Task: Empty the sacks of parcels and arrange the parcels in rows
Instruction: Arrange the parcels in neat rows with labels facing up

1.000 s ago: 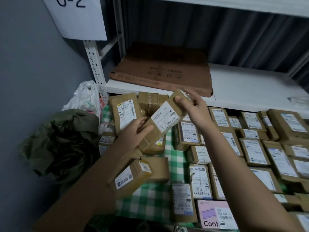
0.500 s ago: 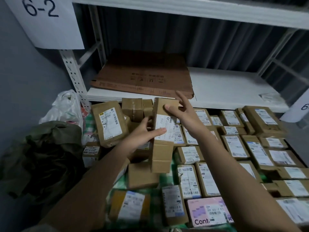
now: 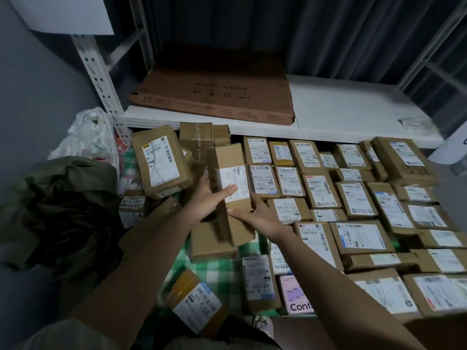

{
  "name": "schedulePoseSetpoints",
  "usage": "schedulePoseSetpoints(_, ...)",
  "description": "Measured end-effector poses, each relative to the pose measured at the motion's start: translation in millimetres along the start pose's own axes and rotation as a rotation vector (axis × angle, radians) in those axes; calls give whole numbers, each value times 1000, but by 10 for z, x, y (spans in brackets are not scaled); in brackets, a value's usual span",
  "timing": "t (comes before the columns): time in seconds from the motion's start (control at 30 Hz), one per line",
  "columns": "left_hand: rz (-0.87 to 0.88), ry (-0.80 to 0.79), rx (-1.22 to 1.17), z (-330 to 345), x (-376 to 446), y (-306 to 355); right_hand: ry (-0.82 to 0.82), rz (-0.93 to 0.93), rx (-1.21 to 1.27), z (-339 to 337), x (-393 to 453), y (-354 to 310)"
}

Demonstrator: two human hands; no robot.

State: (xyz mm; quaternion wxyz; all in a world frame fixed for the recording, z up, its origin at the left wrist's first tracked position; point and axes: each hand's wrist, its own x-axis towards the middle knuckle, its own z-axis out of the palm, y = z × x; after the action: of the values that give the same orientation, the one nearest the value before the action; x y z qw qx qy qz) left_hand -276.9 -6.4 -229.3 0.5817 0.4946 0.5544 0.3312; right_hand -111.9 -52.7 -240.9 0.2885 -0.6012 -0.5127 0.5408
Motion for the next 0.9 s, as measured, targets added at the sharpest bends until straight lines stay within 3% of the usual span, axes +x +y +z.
schedulePoseSetpoints(0.23, -70, 61, -63, -120, 13, -26, 29, -7, 31, 75, -22, 17)
schedulePoseSetpoints(0.53, -144, -24, -7, -187, 4, -122, 126, 143, 227, 129, -190, 201)
schedulePoseSetpoints(0.77, -201, -73, -21, -131, -49, -251, 43, -12, 67, 280, -301, 139)
schedulePoseSetpoints(0.9, -226, -98, -30, -22, -14, -258, 147, -87, -110, 363, -261, 210)
